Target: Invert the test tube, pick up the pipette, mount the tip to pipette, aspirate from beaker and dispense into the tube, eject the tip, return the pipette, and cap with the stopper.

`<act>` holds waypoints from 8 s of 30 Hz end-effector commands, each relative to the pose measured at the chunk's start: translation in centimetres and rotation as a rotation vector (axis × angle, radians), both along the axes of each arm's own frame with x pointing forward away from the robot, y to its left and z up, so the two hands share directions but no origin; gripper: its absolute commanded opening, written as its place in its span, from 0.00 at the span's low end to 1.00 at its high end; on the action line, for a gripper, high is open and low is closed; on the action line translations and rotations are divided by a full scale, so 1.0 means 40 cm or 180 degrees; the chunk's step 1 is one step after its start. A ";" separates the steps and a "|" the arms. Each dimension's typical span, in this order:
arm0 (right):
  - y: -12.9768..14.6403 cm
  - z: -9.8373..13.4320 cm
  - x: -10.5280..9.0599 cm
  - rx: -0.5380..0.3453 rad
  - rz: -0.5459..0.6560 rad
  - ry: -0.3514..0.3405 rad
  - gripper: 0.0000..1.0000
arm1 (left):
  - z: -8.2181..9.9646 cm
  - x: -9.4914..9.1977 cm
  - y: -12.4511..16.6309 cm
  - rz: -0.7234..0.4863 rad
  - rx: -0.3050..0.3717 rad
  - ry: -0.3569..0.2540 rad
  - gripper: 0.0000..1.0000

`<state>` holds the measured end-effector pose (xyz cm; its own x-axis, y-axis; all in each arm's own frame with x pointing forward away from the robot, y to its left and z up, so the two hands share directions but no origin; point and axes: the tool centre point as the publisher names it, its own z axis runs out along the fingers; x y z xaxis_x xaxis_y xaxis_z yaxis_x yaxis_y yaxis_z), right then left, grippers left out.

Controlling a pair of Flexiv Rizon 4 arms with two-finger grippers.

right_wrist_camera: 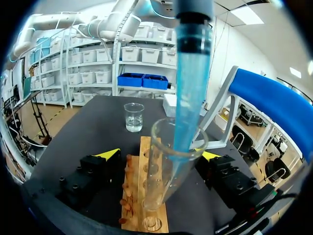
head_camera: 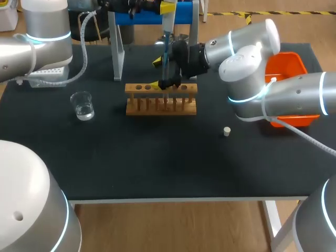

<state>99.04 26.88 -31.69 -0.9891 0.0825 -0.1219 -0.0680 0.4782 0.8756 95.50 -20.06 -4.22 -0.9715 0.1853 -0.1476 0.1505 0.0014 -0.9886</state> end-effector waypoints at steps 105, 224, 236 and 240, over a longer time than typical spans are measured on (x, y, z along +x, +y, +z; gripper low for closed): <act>-0.014 0.008 -0.011 -0.0030 0.0021 0.0012 1.00 | -0.100 -0.267 0.093 0.0836 -0.0160 0.0246 0.00; -0.133 0.390 -0.359 0.1643 0.0657 0.0420 0.86 | -0.160 -0.269 0.038 0.1023 -0.0266 0.0388 0.00; -0.087 0.408 -0.363 0.1618 0.0685 0.0407 0.77 | -0.160 -0.269 0.038 0.1023 -0.0266 0.0388 0.00; -0.075 0.413 -0.366 0.1602 0.0697 0.0399 0.73 | -0.160 -0.269 0.038 0.1023 -0.0266 0.0388 0.00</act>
